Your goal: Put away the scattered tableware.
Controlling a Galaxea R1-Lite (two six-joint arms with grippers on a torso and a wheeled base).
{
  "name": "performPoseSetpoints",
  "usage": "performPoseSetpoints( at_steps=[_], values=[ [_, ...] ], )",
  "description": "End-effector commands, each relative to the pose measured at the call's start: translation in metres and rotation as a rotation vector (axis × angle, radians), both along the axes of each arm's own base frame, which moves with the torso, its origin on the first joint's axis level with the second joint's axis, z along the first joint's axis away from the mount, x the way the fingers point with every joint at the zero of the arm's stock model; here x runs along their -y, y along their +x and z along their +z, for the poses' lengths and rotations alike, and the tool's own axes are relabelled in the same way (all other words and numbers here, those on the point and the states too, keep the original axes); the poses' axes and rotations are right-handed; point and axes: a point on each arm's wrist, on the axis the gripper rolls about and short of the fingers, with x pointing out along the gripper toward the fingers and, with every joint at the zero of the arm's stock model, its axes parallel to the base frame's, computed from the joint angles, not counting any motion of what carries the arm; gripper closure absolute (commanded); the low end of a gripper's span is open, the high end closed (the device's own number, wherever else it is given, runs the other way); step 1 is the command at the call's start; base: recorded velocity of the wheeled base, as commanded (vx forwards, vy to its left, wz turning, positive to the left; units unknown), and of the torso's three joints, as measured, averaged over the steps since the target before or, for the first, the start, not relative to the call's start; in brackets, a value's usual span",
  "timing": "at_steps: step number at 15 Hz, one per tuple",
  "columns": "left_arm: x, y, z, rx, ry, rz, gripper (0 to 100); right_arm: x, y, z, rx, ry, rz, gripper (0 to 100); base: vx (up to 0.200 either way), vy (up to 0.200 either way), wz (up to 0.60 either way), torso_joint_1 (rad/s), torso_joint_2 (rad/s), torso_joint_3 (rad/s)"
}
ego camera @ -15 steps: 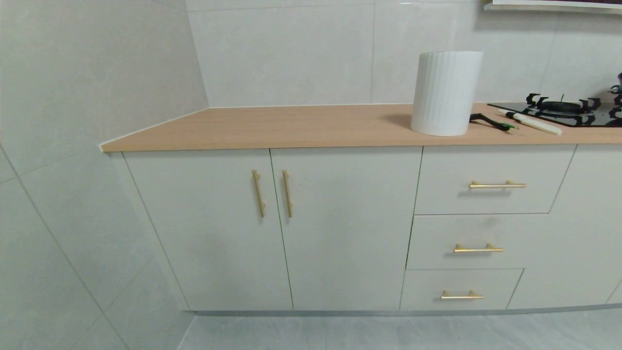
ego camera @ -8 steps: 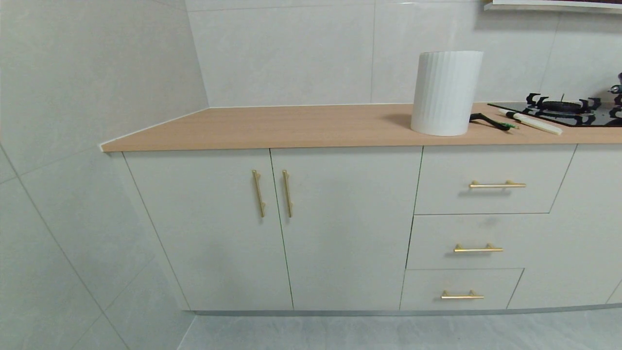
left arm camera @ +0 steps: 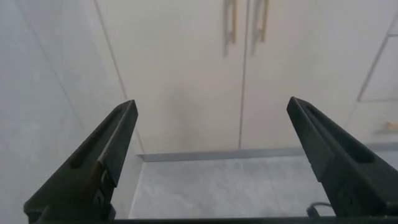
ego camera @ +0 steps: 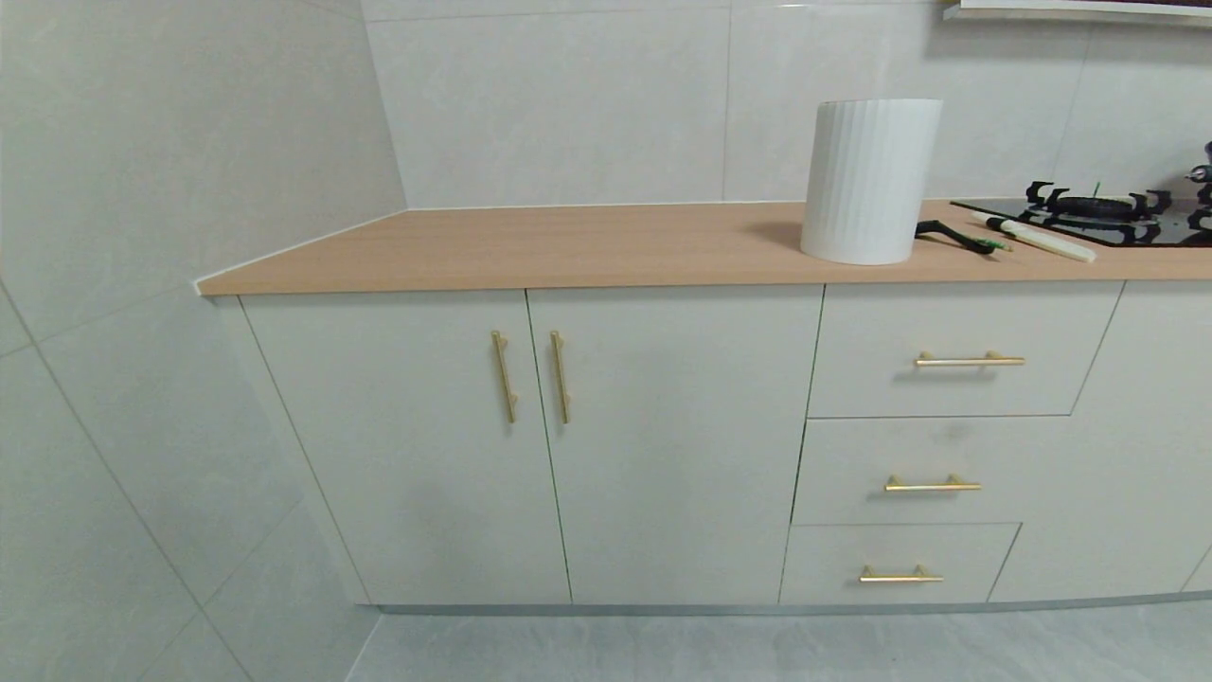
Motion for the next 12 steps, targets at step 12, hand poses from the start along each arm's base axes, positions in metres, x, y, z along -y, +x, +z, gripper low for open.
performPoseSetpoints(
  at_steps=[12],
  values=[
    [0.0,0.0002,-0.0005,-0.001,-0.019,-0.005,0,-0.0005,0.0003,-0.0014,-0.009,0.02,0.027,0,0.0,0.0,0.0,0.0,0.0,0.0]
  ],
)
